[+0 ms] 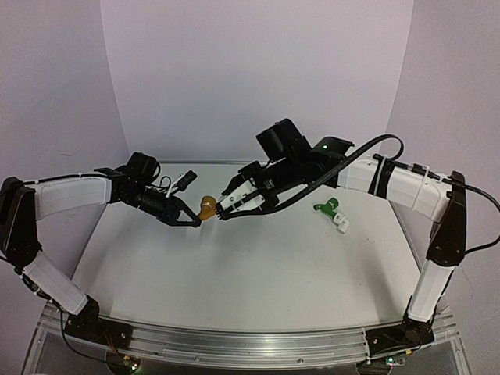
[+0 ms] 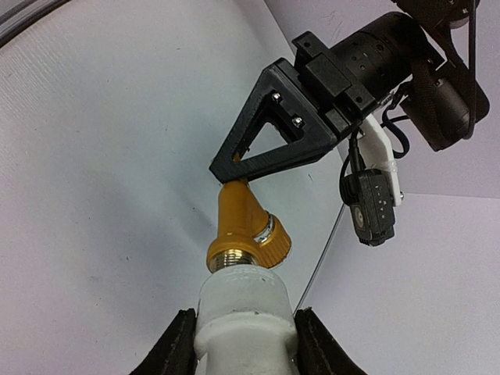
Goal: Install the water faucets
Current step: Install the adaptor onto the water faucet.
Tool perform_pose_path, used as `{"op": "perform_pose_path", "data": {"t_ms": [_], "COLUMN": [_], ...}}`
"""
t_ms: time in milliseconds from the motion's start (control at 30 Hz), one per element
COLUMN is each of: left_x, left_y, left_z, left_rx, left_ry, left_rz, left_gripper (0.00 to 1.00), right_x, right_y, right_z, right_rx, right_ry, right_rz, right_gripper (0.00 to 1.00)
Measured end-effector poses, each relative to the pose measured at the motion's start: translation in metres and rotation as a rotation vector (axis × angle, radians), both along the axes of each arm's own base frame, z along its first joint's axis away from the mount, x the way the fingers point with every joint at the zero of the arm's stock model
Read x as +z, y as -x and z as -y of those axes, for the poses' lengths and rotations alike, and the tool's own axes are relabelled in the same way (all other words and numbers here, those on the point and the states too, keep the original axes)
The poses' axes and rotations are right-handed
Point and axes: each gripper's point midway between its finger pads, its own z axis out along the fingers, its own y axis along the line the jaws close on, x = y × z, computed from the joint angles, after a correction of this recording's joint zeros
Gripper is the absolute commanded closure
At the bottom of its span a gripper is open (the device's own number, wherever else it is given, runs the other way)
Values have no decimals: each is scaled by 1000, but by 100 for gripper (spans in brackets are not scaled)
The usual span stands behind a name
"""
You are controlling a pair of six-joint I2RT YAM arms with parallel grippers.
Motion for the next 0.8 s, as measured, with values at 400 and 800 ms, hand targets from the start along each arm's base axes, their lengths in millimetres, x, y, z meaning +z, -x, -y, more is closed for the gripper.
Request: {"op": "perform_pose_path", "data": {"t_ms": [400,800], "left_x": [2,16], "left_y": [16,33], "left_z": [1,4], "left_rx": [-57,-123], "left_ry": [65,151], "left_rz": [-45,-90], "left_gripper": [100,100], "right_x": [2,19], "right_y": [12,29], "right_z": [-4,-3], "right_rx": [28,60], "right_ry": [-18,-89], "right_rz": [-42,-103], "right_gripper": [100,100]}}
